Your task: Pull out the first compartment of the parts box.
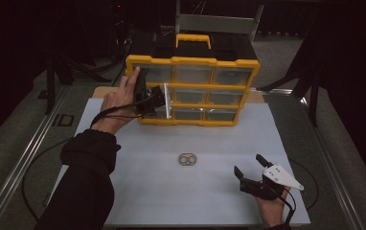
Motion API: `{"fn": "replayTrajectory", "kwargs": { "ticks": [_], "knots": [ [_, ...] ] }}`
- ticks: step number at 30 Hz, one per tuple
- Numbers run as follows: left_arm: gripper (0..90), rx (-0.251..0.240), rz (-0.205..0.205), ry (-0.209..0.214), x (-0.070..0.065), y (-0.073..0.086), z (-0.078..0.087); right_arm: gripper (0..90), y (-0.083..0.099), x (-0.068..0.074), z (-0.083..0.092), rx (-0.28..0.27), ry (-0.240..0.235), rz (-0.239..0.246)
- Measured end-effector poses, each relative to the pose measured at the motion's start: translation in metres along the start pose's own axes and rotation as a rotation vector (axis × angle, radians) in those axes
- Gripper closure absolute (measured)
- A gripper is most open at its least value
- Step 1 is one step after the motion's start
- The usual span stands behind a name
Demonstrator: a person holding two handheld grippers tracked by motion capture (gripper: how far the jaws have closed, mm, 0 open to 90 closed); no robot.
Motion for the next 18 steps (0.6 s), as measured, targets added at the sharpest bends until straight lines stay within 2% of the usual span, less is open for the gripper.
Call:
{"fn": "replayTrajectory", "kwargs": {
  "ticks": [1, 2, 4, 9, 14, 18],
  "knots": [
    [0.2, 0.000, 0.000, 0.000, 0.000, 0.000, 0.000, 9.5, 0.000, 0.000, 0.000, 0.000, 0.000, 0.000],
    [0.2, 0.013, 0.005, -0.018, 0.006, 0.001, -0.002, 9.4, 0.000, 0.000, 0.000, -0.001, 0.001, -0.002],
    [0.2, 0.013, 0.005, -0.018, 0.006, 0.001, -0.002, 9.4, 0.000, 0.000, 0.000, -0.001, 0.000, -0.003],
    [0.8, 0.003, -0.017, -0.060, 0.014, -0.001, -0.001, 9.4, 0.000, 0.000, 0.000, 0.002, -0.001, -0.003],
    [2.5, 0.005, -0.024, -0.073, 0.022, -0.005, -0.001, 9.5, 0.000, 0.000, 0.000, -0.001, -0.002, -0.007],
    [7.2, 0.017, -0.029, -0.087, 0.028, -0.006, -0.004, 9.5, 0.000, -0.001, 0.000, -0.004, 0.001, -0.008]
  ]
}}
Point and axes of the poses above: each handheld gripper's, and its own axes: z roughly backward along the jaws, y roughly out of its underside, x roughly to its left, the point moved 2 cm from there along -z, roughly forward along the jaws, and after that the axes turned 1 degree about -y, right-handed, at the moved point
